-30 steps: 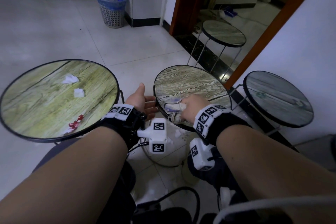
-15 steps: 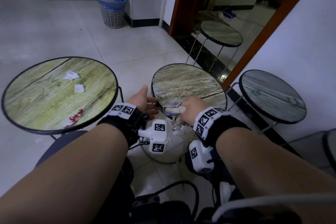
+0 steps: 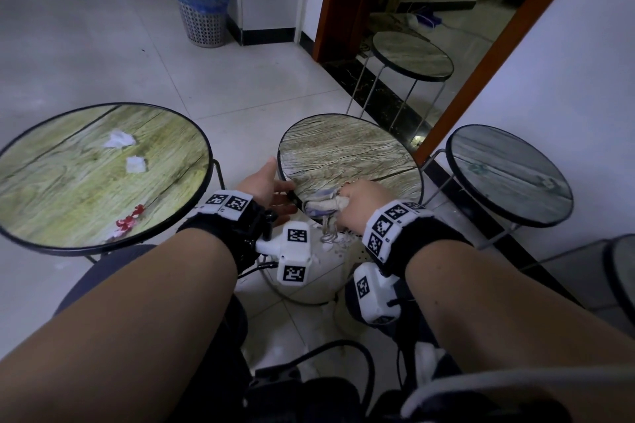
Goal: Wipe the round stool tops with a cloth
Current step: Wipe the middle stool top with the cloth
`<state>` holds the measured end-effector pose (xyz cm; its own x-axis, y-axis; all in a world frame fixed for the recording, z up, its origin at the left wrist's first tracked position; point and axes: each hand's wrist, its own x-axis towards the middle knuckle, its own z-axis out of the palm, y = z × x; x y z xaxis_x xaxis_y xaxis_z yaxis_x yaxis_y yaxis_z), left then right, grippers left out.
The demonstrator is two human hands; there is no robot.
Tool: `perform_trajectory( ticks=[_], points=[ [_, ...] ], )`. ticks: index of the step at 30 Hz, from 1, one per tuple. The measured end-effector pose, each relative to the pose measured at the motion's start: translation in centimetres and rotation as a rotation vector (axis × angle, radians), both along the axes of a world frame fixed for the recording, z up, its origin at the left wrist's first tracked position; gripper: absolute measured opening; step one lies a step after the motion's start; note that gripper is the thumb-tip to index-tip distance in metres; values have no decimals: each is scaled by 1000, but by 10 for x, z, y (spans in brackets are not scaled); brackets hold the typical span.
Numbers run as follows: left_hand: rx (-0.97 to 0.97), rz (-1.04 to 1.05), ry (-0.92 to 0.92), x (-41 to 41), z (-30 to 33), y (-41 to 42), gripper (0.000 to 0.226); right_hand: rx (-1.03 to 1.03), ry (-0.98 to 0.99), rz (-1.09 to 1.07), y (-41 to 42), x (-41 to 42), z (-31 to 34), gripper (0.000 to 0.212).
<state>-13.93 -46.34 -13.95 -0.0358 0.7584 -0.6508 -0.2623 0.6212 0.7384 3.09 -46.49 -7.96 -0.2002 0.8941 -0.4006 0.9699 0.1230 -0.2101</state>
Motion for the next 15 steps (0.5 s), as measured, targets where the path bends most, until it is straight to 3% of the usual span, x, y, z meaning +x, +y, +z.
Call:
perform_trajectory(
  ticks=[15],
  points=[
    [15, 4, 5, -12, 4, 8, 65, 33, -6, -91, 9, 10, -5, 15]
  ],
)
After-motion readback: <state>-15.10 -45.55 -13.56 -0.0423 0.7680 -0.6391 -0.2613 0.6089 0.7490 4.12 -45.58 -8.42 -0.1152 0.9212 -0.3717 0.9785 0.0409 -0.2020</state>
